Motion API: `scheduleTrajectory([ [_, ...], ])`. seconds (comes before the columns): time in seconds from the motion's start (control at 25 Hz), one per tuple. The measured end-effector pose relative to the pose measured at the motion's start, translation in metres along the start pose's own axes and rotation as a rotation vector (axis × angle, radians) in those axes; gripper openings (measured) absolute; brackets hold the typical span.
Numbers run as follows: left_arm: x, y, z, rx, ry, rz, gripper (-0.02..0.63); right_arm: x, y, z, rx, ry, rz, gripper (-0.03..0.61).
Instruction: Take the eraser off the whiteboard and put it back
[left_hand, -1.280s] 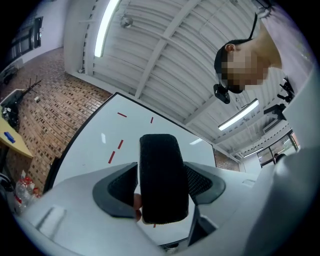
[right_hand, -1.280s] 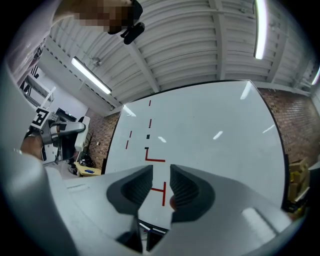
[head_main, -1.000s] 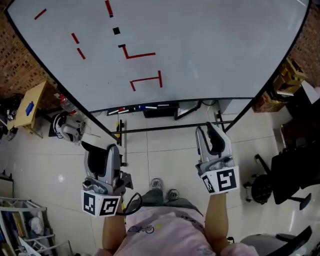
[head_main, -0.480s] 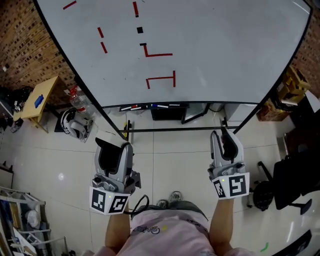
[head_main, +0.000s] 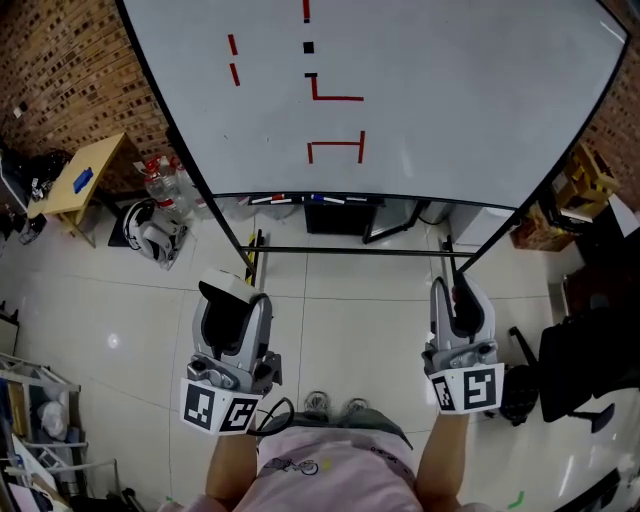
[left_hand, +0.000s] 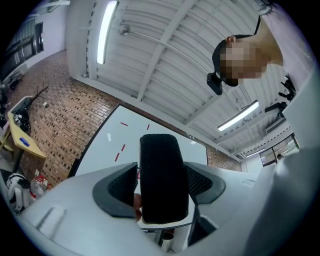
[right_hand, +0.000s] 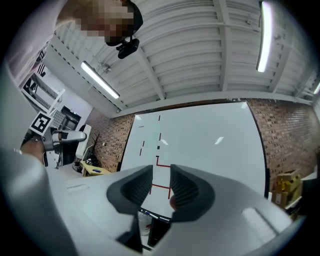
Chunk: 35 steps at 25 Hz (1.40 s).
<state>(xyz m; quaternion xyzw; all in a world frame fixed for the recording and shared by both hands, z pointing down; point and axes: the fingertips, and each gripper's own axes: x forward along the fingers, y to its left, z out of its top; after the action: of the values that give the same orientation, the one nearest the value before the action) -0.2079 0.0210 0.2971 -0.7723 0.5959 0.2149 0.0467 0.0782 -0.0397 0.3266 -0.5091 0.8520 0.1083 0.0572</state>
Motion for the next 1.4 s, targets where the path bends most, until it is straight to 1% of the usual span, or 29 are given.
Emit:
scheduleTrajectory([
  [0.12,-0.002,-0.019,0.009,0.027,-0.023,0.019,0.290,-0.011,-0.016,0.012,0.011,-0.033,0.008,0.101],
  [0.28,-0.008,-0.055,0.012,0.061,-0.033,0.049,0.290,-0.036,-0.045,0.016,0.007,-0.039,0.022,0.101],
  [0.44,-0.016,-0.081,0.007,0.077,-0.022,0.075,0.290,-0.060,-0.078,0.013,0.034,-0.044,-0.007,0.101],
  [0.64,-0.022,-0.094,0.012,0.092,-0.015,0.072,0.290,-0.081,-0.099,0.025,0.038,-0.077,-0.042,0.101],
  [0.88,-0.031,-0.098,0.022,0.094,-0.040,0.078,0.290,-0.095,-0.097,0.033,0.024,-0.081,-0.042,0.101],
  [1.16,-0.044,-0.094,0.023,0.081,-0.041,0.097,0.290,-0.099,-0.088,0.037,0.014,-0.085,-0.029,0.101],
  [1.4,-0.044,-0.092,0.030,0.103,-0.045,0.089,0.290,-0.093,-0.084,0.041,0.026,-0.097,-0.025,0.101],
])
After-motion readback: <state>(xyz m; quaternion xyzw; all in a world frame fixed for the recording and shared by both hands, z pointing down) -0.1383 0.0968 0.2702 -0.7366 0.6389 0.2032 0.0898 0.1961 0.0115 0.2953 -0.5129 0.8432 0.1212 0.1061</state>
